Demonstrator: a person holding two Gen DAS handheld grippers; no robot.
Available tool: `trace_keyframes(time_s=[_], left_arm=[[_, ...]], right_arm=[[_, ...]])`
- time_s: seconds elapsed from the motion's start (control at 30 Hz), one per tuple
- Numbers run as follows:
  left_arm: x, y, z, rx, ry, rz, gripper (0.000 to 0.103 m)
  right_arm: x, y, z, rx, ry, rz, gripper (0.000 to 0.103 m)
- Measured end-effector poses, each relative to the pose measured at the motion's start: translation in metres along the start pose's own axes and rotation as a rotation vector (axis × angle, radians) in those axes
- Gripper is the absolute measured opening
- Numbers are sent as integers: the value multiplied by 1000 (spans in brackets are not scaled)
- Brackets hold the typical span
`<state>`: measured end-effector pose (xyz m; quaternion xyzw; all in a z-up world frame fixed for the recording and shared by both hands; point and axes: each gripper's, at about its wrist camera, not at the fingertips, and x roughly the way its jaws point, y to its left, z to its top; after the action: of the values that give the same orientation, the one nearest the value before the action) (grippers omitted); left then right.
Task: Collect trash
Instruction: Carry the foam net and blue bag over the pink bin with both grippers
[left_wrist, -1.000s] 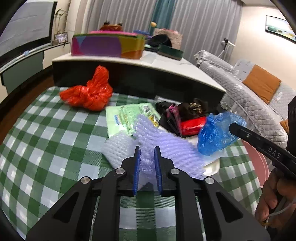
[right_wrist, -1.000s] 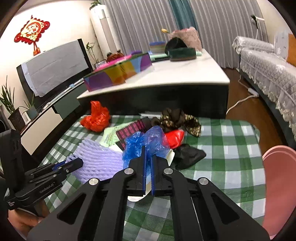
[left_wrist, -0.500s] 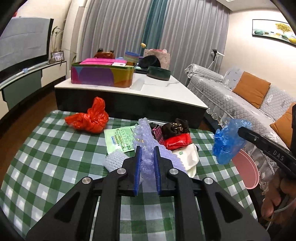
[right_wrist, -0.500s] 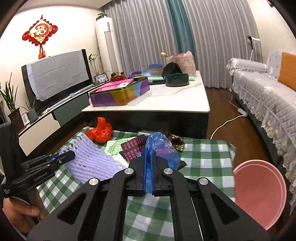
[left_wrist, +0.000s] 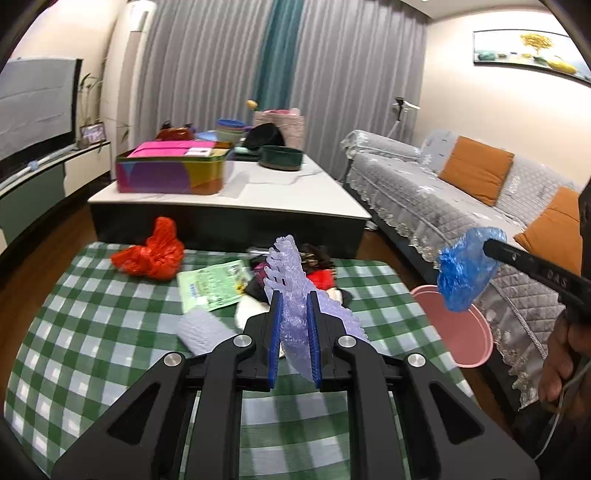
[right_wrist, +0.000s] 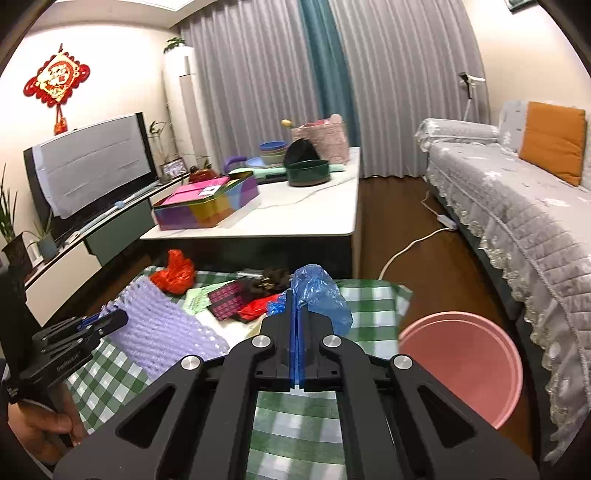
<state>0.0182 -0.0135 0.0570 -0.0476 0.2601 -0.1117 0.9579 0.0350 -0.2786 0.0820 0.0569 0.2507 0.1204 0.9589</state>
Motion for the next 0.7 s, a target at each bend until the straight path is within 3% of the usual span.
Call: trace_keyframes(time_s=[0.4,0.7], left_arm=[[22,-71,18,55,6,-88,13],[63,-123,24,110,28,-129,13]], right_arm=[[-29,-78,28,-23,-41,-135,1],[-18,-137,8,31,-58,-238,1]])
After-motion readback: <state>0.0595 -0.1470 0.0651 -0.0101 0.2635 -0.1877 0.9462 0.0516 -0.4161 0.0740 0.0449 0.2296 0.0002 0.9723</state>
